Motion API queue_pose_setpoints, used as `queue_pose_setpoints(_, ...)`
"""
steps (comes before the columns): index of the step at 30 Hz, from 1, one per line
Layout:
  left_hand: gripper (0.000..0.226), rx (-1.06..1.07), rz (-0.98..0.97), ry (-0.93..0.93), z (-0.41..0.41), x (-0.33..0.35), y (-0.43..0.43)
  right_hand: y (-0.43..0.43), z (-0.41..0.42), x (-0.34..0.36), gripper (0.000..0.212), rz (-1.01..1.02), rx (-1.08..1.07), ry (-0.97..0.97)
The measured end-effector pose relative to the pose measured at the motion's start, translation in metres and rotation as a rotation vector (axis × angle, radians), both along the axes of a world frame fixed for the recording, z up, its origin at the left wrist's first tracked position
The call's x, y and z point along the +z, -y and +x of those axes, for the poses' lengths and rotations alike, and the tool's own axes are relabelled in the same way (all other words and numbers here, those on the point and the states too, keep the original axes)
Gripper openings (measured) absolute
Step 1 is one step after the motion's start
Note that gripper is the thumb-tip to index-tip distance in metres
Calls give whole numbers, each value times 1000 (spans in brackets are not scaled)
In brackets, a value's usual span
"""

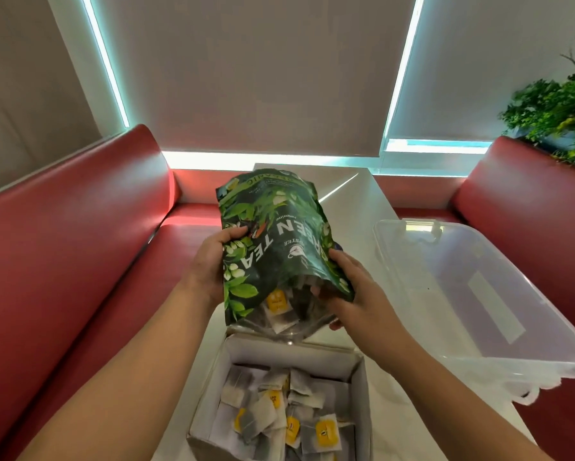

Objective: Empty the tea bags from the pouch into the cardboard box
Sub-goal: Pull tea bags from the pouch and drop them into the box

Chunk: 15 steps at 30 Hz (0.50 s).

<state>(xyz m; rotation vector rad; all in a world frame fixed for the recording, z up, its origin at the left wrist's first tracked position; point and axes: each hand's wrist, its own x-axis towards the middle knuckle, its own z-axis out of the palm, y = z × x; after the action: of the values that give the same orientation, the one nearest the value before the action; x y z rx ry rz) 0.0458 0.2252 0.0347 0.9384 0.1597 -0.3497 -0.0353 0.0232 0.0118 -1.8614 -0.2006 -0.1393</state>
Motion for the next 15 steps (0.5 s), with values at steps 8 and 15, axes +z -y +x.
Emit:
queue_pose_setpoints(8,38,-51,-31,-37,-5,-18,-7,4,0,-16,59,-17,-44,-35)
queue_pose_setpoints(15,36,-78,27,-182,-10,-47,-2,3,-3,-31,40,81,-71,-235)
